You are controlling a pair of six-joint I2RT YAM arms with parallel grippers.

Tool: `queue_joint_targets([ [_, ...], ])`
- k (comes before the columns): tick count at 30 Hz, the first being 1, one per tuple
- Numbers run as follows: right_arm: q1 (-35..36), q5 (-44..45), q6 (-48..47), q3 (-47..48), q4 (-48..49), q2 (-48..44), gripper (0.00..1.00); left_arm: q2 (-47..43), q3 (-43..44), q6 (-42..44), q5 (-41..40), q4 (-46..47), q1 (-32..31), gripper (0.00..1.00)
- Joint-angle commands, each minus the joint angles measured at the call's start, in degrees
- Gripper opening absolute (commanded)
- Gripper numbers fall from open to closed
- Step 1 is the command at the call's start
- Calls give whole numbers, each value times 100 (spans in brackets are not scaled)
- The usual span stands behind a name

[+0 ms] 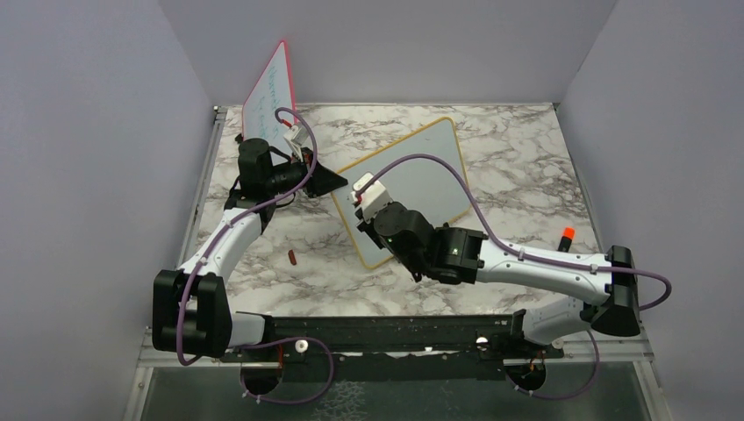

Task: Write a sentence on the whiteboard

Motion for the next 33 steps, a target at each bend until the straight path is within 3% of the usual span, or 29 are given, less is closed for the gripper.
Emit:
queue_joint_targets([
  [1, 55, 275, 71, 228, 374, 162, 1, 22, -96, 53, -61, -151, -17, 0],
  [33, 64, 383, 3, 496, 741, 713, 1, 40, -105, 44, -34, -137, -60, 0],
])
